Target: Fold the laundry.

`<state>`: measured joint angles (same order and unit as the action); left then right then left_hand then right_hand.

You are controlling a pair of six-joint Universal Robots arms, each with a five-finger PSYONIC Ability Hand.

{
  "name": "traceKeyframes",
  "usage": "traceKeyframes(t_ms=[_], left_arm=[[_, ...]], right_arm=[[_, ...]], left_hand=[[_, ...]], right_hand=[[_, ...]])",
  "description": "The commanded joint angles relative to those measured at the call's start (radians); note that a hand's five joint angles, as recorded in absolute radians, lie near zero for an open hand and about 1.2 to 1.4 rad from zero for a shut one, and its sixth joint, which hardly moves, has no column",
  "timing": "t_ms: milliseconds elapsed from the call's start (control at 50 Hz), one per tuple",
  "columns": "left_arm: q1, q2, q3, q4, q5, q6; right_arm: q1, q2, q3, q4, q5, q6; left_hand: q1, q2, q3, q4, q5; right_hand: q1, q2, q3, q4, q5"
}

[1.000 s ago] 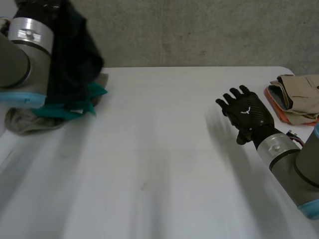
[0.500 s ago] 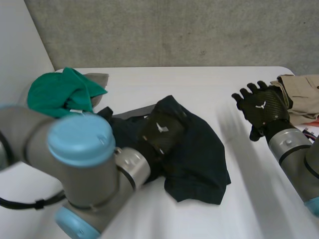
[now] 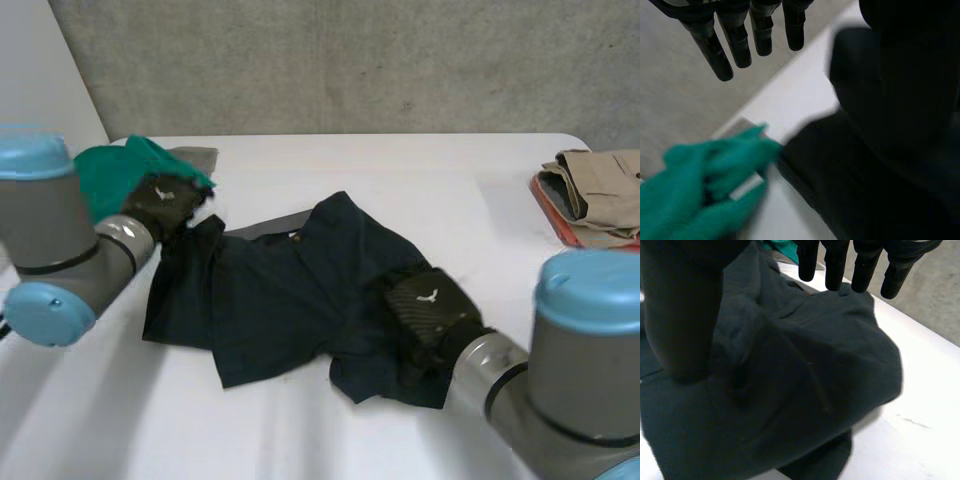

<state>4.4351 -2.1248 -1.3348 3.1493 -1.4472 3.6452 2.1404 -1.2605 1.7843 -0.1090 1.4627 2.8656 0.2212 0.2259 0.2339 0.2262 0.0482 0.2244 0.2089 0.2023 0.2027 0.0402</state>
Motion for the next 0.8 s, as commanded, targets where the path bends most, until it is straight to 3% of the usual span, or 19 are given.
traceKeyframes(t_ms=[20,40,80,160,280,360,420,540,560,580,640,720,800], left_arm=[[-0.006,-0.135,0.094,-0.078,0.018,0.038],[-0.008,-0.136,0.104,-0.078,0.018,0.035],[-0.014,-0.132,0.121,-0.08,0.008,0.03],[-0.051,-0.063,0.12,-0.083,-0.039,0.003],[-0.206,0.216,0.013,-0.078,-0.073,-0.268],[-0.272,0.356,-0.079,-0.065,-0.07,-0.387],[-0.319,0.37,-0.131,-0.034,-0.07,-0.419],[-0.508,0.296,-0.213,0.089,-0.104,-0.424],[-0.519,0.281,-0.218,0.097,-0.113,-0.424],[-0.533,0.26,-0.221,0.103,-0.125,-0.422],[-0.54,0.253,-0.225,0.1,-0.137,-0.415],[-0.534,0.288,-0.239,0.109,-0.131,-0.405],[-0.472,0.391,-0.274,0.118,-0.131,-0.396]], right_arm=[[0.047,0.11,-0.005,-0.119,0.093,-0.101],[0.047,0.121,-0.009,-0.124,0.099,-0.121],[0.038,0.139,-0.022,-0.127,0.113,-0.163],[0.021,0.138,-0.081,-0.139,0.136,-0.261],[-0.08,0.133,-0.325,-0.186,0.139,-0.345],[-0.094,0.194,-0.53,-0.218,0.107,-0.361],[-0.096,0.248,-0.612,-0.23,0.074,-0.359],[-0.094,0.331,-0.684,-0.198,0.036,-0.371],[-0.094,0.34,-0.684,-0.181,0.039,-0.371],[-0.094,0.358,-0.684,-0.135,0.053,-0.371],[-0.096,0.371,-0.68,-0.058,0.088,-0.37],[-0.134,0.362,-0.636,0.023,0.151,-0.359],[-0.178,0.32,-0.562,0.023,0.154,-0.351]], left_hand=[[0.918,0.913,0.905,0.913,0.916],[1.173,1.168,1.16,1.168,1.171],[1.175,1.17,1.162,1.17,1.174],[1.175,1.17,1.162,1.17,1.174],[1.175,1.17,1.162,1.17,1.174],[1.175,1.17,1.162,1.17,1.174],[1.175,1.17,1.162,1.17,1.174],[1.175,1.17,1.162,1.17,1.174],[1.175,1.17,1.162,1.17,1.174],[0.949,0.944,0.936,0.944,0.947],[-0.047,-0.051,-0.059,-0.052,-0.048],[-0.047,-0.051,-0.059,-0.052,-0.048],[-0.037,-0.042,-0.05,-0.042,-0.039]], right_hand=[[0.565,0.58,0.587,0.586,0.574],[0.763,0.778,0.785,0.785,0.773],[1.162,1.178,1.184,1.184,1.172],[1.172,1.187,1.194,1.194,1.182],[1.172,1.187,1.194,1.194,1.182],[1.172,1.187,1.194,1.194,1.182],[1.172,1.187,1.194,1.194,1.182],[1.172,1.187,1.194,1.194,1.182],[0.932,0.947,0.954,0.953,0.941],[-0.05,-0.034,-0.028,-0.028,-0.04],[-0.05,-0.034,-0.028,-0.028,-0.04],[-0.05,-0.034,-0.028,-0.028,-0.04],[-0.05,-0.034,-0.028,-0.028,-0.04]])
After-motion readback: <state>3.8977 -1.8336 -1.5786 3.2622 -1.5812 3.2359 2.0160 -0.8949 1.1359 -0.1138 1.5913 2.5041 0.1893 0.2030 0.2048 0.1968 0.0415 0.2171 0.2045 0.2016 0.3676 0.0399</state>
